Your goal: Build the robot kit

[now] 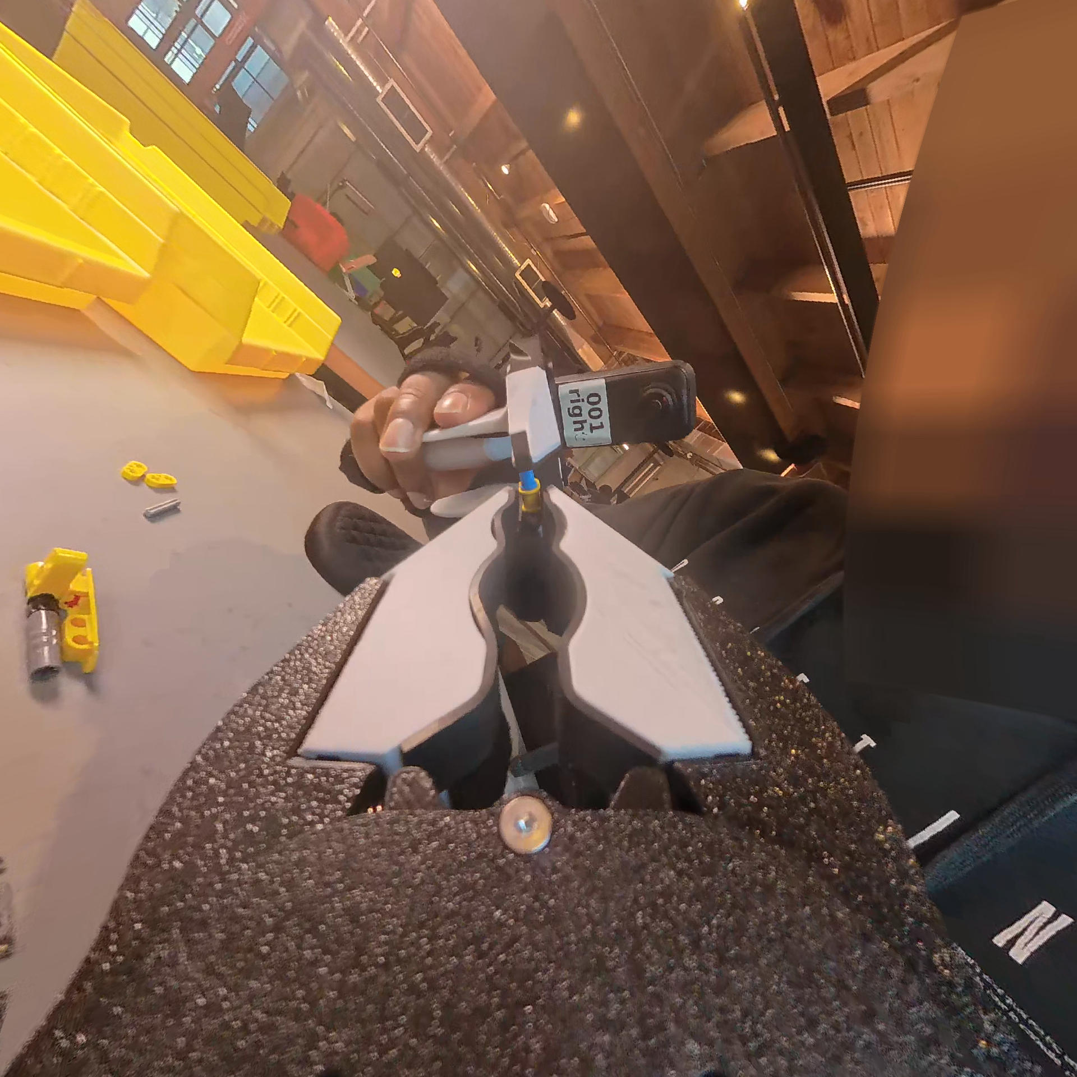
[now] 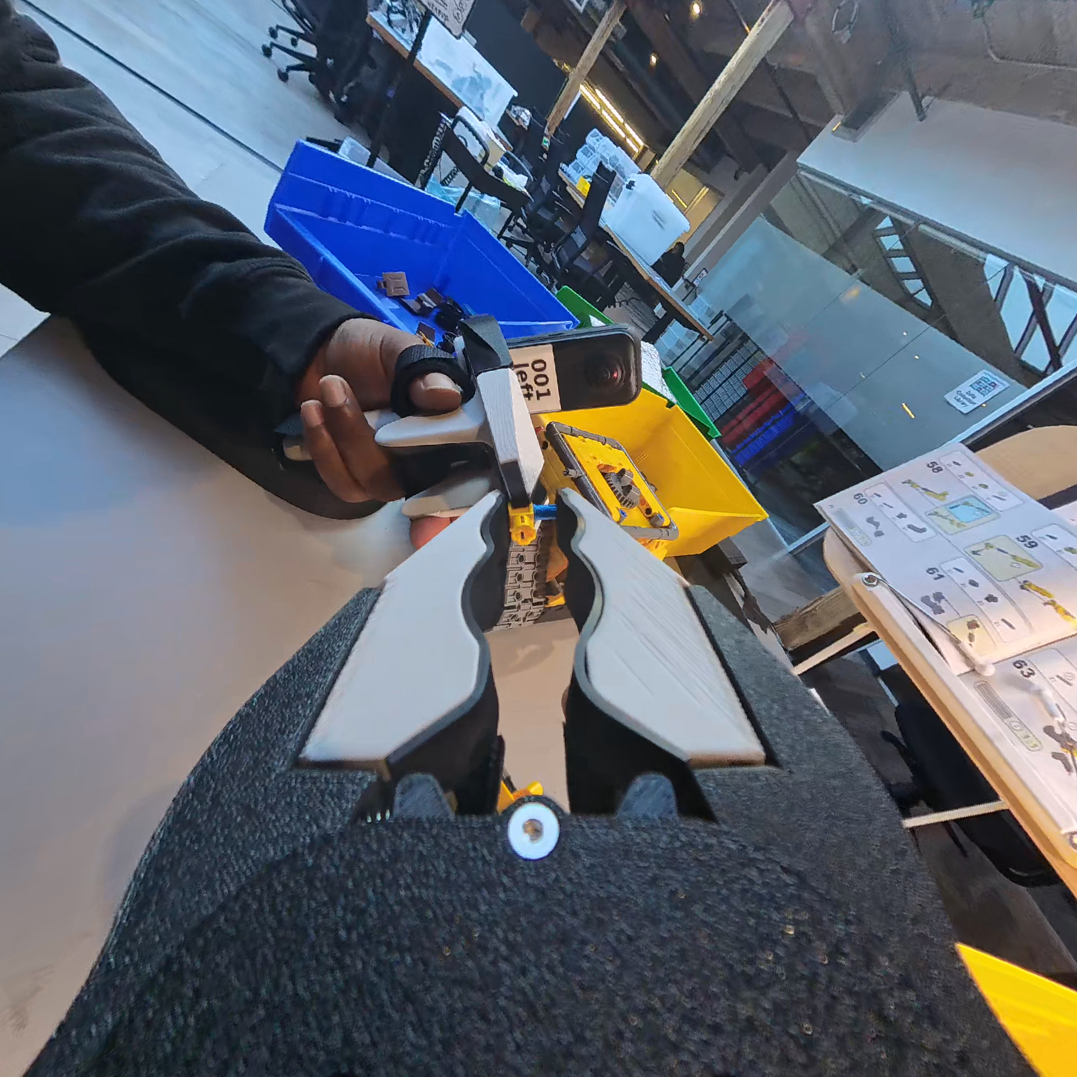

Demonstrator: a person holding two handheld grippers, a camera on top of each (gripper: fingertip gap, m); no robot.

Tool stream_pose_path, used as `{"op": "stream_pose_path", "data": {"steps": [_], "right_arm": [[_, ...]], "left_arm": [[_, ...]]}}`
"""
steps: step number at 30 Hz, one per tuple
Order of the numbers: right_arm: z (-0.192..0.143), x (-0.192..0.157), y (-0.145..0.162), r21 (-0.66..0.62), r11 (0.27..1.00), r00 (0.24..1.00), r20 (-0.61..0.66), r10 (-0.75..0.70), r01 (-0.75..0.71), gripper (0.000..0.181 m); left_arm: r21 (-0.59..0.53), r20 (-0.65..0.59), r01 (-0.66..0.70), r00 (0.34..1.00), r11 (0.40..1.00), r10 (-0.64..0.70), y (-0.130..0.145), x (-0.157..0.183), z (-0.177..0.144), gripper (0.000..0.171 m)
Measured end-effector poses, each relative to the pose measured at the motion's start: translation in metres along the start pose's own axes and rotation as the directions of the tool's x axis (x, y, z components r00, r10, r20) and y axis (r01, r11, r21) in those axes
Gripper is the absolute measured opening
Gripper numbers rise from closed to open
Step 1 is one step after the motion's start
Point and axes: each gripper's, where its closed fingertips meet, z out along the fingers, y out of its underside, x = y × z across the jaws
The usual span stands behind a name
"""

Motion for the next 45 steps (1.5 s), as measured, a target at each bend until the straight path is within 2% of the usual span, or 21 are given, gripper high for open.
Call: {"op": "stream_pose_path", "data": {"steps": [8, 11, 14, 17, 20, 22, 25, 30, 35, 38, 42, 45], "right_arm": [[-0.004, -0.008, -0.003, -0.017, 0.997, 0.997, 0.002, -0.076, 0.076, 0.014], [-0.005, -0.006, 0.006, -0.019, 1.0, 1.0, 0.01, -0.022, 0.023, 0.016], [-0.011, -0.011, 0.025, -0.061, 0.998, 0.999, 0.047, -0.006, 0.009, 0.018], [-0.019, -0.016, 0.031, -0.066, 0.997, 0.997, 0.057, 0.047, -0.043, 0.017], [-0.026, -0.023, 0.035, -0.066, 0.993, 0.991, 0.083, 0.106, -0.101, 0.017], [-0.032, -0.027, 0.039, -0.077, 0.983, 0.976, 0.13, 0.175, -0.166, 0.015], [-0.039, -0.039, 0.047, -0.116, 0.972, 0.949, 0.217, 0.227, -0.206, 0.009], [-0.049, -0.05, 0.059, -0.162, 0.952, 0.903, 0.309, 0.3, -0.261, 0.007], [-0.05, -0.064, 0.09, -0.29, 0.938, 0.899, 0.331, 0.286, -0.192, 0.007], [-0.055, -0.061, 0.11, -0.37, 0.912, 0.899, 0.319, 0.301, -0.174, 0.012], [-0.082, -0.011, 0.153, -0.508, 0.825, 0.921, 0.139, 0.363, -0.248, 0.016], [-0.101, -0.001, 0.18, -0.609, 0.749, 0.903, 0.12, 0.412, -0.261, 0.016]], "left_arm": [[-0.035, -0.023, -0.017, 1.0, 0.999, 0.016, 0.007, 0.004, 0.003, 0.005], [-0.048, 0.046, -0.049, 0.998, 0.998, 0.051, 0.008, -0.004, 0.004, 0.005], [-0.122, 0.176, -0.1, 0.977, 0.987, 0.121, 0.016, -0.023, 0.004, 0.005], [-0.144, 0.196, -0.094, 0.973, 0.985, 0.122, 0.021, -0.028, 0.005, 0.005], [-0.218, 0.227, -0.174, 0.948, 0.96, 0.224, 0.031, -0.032, 0.01, 0.005], [-0.291, 0.25, -0.284, 0.899, 0.914, 0.359, 0.037, -0.034, 0.012, 0.006], [-0.414, 0.258, -0.425, 0.793, 0.805, 0.551, 0.048, -0.04, 0.016, 0.006], [-0.527, 0.233, -0.506, 0.687, 0.683, 0.689, 0.064, -0.05, 0.022, 0.006], [-0.705, 0.239, -0.458, 0.565, 0.542, 0.79, 0.082, -0.08, 0.018, 0.006], [-0.798, 0.251, -0.37, 0.515, 0.476, 0.82, 0.092, -0.101, 0.011, 0.006], [-0.853, 0.256, -0.274, 0.522, 0.445, 0.813, 0.104, -0.115, 0.003, 0.005], [-0.869, 0.252, -0.246, 0.528, 0.43, 0.811, 0.108, -0.119, 0.001, 0.006]]}}
